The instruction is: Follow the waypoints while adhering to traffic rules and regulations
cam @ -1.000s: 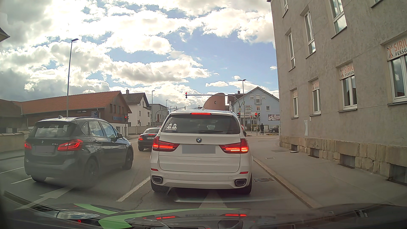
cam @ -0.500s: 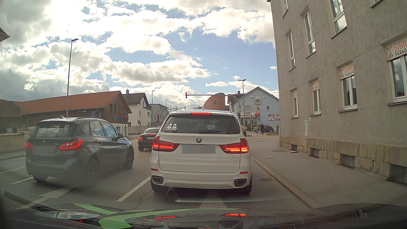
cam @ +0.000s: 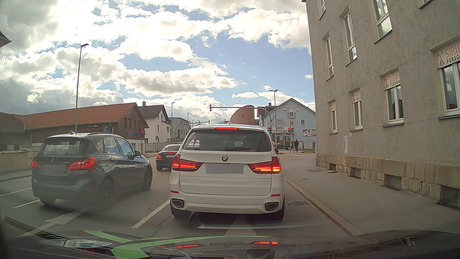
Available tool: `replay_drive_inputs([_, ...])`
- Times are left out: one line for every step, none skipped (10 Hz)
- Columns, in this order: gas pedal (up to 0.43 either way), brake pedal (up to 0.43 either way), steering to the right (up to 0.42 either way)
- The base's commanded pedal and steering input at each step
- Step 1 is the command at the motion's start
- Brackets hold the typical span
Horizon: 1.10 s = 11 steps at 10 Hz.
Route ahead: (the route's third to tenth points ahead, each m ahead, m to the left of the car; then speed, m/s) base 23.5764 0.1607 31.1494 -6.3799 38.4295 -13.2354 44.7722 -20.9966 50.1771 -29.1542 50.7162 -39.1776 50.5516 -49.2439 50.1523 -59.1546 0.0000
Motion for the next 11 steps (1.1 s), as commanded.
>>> replay_drive_inputs([0.0, 0.287, -0.004])
replay_drive_inputs([0.0, 0.287, -0.004])
replay_drive_inputs([0.0, 0.287, -0.004])
replay_drive_inputs([0.0, 0.287, -0.004])
replay_drive_inputs([0.0, 0.287, -0.004])
replay_drive_inputs([0.0, 0.287, -0.004])
replay_drive_inputs([0.0, 0.287, -0.004])
replay_drive_inputs([0.0, 0.287, -0.004])
replay_drive_inputs([0.0, 0.287, -0.004])
replay_drive_inputs([0.0, 0.287, -0.004])
replay_drive_inputs([0.0, 0.287, -0.004])
